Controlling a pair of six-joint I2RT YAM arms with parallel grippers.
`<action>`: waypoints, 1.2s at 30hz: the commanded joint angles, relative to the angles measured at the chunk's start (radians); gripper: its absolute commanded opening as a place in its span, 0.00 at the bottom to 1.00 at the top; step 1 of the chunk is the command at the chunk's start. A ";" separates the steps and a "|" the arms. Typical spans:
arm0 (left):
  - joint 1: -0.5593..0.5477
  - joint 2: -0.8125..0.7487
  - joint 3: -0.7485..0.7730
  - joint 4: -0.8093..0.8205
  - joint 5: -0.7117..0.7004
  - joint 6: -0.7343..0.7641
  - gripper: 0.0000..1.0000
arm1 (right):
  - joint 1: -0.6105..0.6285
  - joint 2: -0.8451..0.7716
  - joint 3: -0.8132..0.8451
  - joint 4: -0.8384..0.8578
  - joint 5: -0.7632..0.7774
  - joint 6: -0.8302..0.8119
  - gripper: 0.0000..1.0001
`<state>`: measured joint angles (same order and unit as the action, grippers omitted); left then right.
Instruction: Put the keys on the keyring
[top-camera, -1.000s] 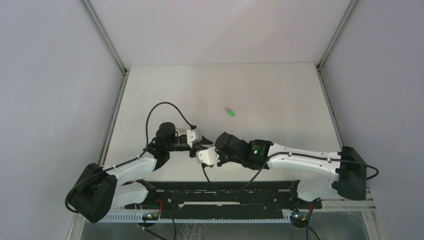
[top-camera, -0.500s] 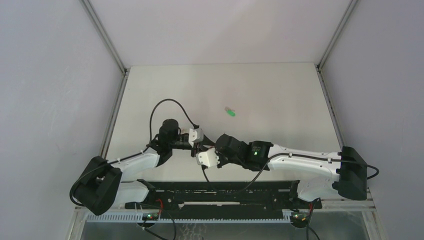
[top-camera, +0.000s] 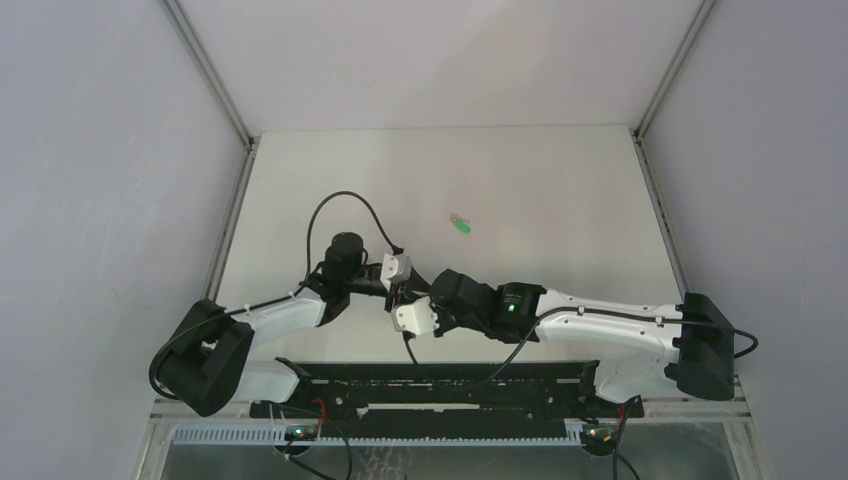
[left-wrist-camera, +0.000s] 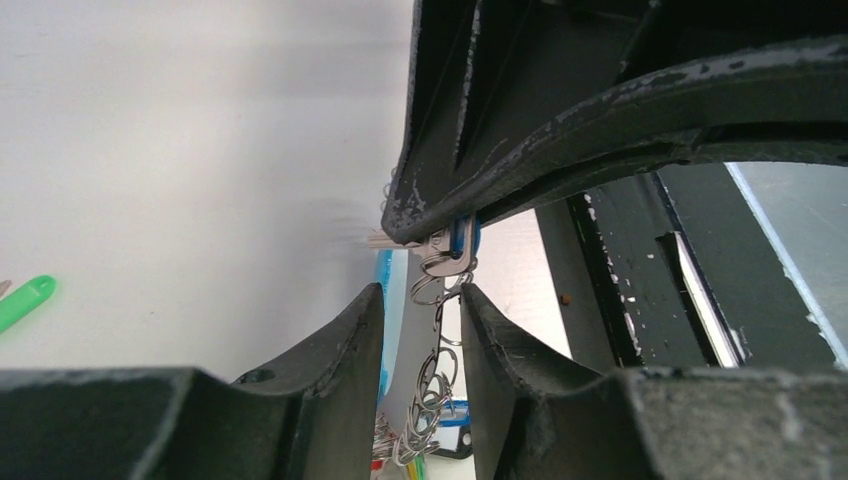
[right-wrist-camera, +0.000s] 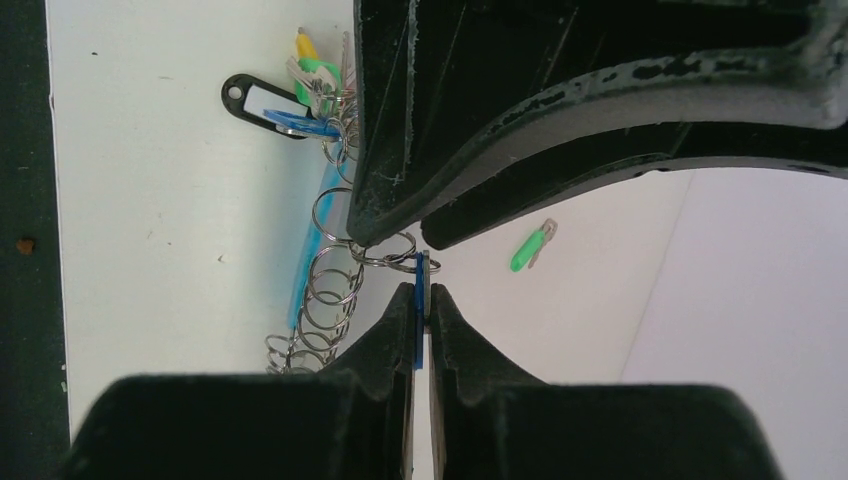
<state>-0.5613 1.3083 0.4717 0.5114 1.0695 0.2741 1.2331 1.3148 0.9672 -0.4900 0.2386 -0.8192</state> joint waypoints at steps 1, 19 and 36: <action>-0.014 0.016 0.058 0.021 0.052 0.008 0.38 | 0.011 -0.046 0.007 0.050 0.028 0.011 0.00; -0.026 0.036 0.072 0.021 0.055 -0.056 0.18 | 0.004 -0.045 0.007 0.037 0.055 0.027 0.00; -0.025 -0.096 -0.105 0.295 -0.231 -0.263 0.00 | -0.020 -0.058 0.019 -0.110 0.150 0.252 0.00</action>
<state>-0.5900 1.2533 0.4442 0.6052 0.9684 0.1406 1.2285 1.2716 0.9672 -0.5488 0.3408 -0.6708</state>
